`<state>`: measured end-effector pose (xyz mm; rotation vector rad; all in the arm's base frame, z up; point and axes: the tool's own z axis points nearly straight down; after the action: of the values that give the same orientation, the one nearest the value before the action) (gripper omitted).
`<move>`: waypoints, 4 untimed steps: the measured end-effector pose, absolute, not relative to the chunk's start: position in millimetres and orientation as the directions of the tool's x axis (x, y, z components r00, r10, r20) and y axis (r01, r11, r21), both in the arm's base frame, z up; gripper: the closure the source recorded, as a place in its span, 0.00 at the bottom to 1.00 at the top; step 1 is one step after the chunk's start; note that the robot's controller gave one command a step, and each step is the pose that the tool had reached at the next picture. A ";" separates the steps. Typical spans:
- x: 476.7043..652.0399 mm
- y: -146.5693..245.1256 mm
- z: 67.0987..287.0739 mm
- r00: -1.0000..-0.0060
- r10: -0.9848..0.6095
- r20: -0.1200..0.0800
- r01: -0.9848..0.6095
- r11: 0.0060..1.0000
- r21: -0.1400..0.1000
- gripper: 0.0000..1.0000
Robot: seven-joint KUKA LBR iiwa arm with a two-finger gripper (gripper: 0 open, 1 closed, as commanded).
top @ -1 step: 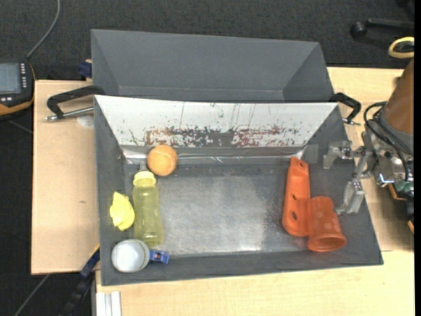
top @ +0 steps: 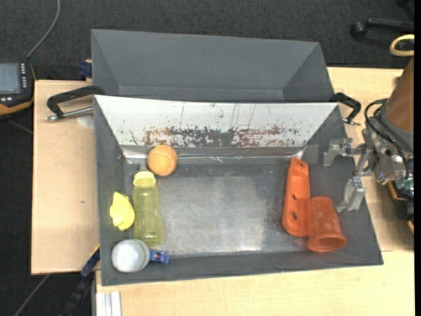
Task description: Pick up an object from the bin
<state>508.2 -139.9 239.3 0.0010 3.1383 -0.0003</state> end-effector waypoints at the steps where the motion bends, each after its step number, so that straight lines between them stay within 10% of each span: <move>1: 518.4 -86.6 176.3 -0.999 -0.034 -0.003 -0.034 0.999 0.001 0.00; 3: 510.1 -59.1 112.8 -0.987 -0.158 0.000 -0.158 0.987 0.002 0.00; 4: 519.9 -86.4 148.8 -0.922 -0.388 0.000 -0.388 0.922 0.005 0.00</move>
Offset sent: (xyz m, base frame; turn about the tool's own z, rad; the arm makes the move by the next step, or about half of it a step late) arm 0.0001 0.0443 -0.0728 0.0222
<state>519.9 -86.4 148.8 -0.6216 3.0804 0.0077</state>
